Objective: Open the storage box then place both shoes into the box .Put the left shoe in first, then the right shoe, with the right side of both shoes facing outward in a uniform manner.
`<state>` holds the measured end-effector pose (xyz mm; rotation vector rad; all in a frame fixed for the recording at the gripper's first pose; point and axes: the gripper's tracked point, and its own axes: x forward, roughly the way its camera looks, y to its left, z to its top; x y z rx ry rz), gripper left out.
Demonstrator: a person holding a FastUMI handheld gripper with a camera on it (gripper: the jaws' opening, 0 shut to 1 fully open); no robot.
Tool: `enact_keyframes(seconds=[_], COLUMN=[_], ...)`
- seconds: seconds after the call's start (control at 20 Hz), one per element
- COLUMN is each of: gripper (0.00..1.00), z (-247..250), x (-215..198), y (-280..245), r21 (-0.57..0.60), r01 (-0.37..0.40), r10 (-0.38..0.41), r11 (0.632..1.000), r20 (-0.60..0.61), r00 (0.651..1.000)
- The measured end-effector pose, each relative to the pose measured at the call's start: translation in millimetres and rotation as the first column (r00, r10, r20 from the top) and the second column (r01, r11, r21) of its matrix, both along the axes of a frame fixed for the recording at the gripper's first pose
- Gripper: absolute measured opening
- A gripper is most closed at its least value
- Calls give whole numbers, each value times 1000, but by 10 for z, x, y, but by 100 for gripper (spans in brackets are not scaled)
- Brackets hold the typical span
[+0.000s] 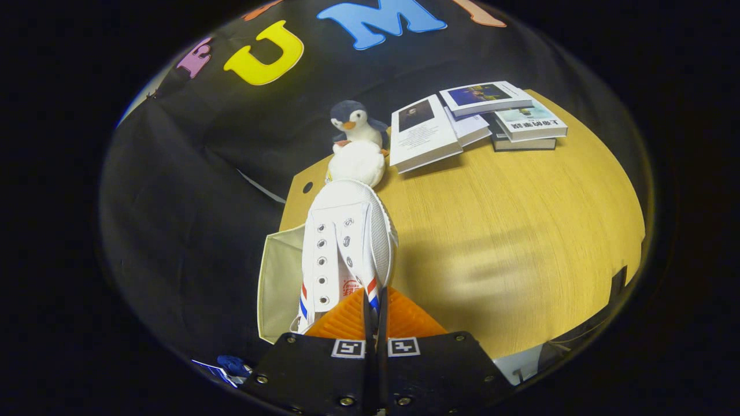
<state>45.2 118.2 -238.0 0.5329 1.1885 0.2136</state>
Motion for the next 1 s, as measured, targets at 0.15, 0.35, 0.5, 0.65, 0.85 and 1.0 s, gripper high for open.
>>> enact_keyframes(seconds=[0.15,0.35,0.5,0.65,0.85,1.0], gripper=[0,0,0,0,0,13], z=[69,56,-3,-106,-234,-239], x=[71,76,48,21,-9,11], y=[306,644,847,963,1057,1148], r21=[19,22,16,-22,-53,-23], r01=[-21,-52,-72,-95,-97,-104], r10=[21,52,73,95,95,104], r11=[1000,998,997,995,994,994], r20=[4,2,-8,-17,-32,-12], r00=[1000,999,997,995,995,995])
